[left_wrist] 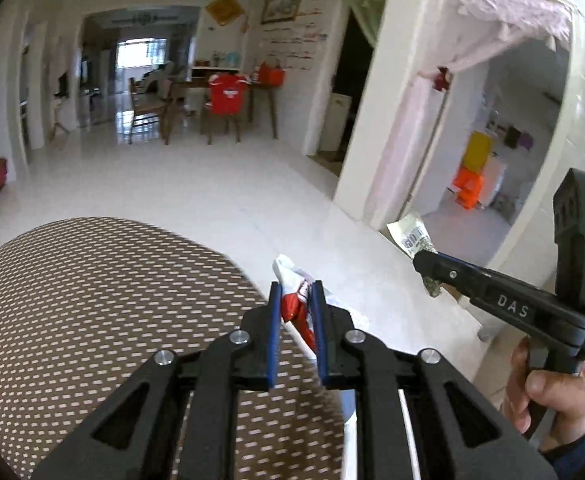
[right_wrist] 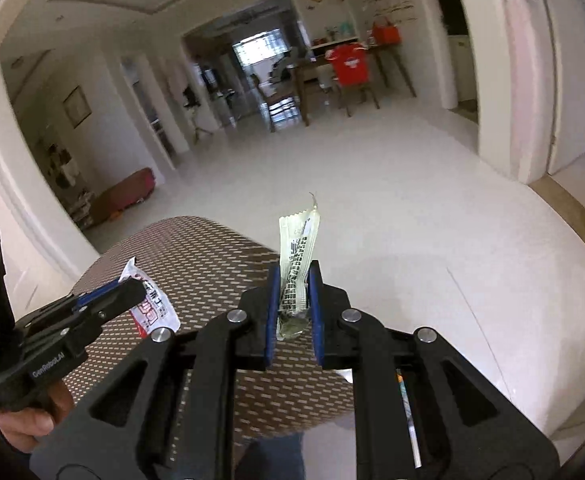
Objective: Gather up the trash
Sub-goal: 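Carry both wrappers to the blue bin and release them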
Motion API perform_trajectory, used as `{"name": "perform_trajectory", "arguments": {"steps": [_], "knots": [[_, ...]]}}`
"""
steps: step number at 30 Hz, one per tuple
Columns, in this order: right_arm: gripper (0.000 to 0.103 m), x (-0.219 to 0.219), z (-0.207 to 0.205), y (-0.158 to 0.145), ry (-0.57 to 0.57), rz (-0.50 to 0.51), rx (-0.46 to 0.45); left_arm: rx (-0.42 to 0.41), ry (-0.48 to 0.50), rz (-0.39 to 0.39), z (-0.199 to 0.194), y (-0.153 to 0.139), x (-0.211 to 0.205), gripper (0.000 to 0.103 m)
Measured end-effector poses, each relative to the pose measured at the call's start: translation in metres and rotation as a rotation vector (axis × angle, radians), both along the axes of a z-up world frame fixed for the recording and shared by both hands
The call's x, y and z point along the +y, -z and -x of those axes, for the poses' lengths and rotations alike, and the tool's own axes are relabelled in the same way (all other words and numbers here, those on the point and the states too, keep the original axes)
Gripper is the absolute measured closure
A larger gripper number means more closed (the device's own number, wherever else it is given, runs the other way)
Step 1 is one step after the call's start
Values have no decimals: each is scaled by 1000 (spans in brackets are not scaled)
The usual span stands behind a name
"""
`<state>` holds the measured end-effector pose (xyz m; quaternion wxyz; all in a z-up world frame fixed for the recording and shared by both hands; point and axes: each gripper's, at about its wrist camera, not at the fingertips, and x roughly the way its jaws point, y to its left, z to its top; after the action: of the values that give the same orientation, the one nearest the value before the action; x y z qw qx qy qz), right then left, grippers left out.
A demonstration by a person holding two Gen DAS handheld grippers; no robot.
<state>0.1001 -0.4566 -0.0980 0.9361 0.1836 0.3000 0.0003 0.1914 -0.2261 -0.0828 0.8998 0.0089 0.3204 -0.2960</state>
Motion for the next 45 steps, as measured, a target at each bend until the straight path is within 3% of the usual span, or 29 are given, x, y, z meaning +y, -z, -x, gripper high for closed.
{"name": "perform_trajectory", "arguments": {"steps": [12,23,25,26,27,28,30,32,34,37,45], "knots": [[89,-77,1,78,111,-107,148,102,150,-177,-12,66,-124,89],[88,-114,-29,142,113,-213,254,241,206,-323,-53,128,-179,89],[86,-116,-35,150,122,-242,270,264,207,-346,-59,137,-189,84],[85,-120,-38,156,130,-266,281,274,200,-366,-61,141,-192,66],[74,-124,-41,161,137,-284,289,281,192,-379,-64,144,-194,37],[51,-126,-39,166,148,-299,293,273,187,-373,-65,143,-187,26],[36,-132,-35,172,169,-322,290,241,188,-369,-64,140,-190,20],[32,-137,-31,176,189,-333,298,235,193,-383,-61,141,-195,18],[13,-140,-27,176,216,-328,300,235,184,-381,-62,140,-194,16],[6,-143,-23,174,258,-306,312,233,155,-364,-62,136,-190,16],[6,-134,-9,152,292,-268,305,170,104,-279,-47,98,-165,15]]}}
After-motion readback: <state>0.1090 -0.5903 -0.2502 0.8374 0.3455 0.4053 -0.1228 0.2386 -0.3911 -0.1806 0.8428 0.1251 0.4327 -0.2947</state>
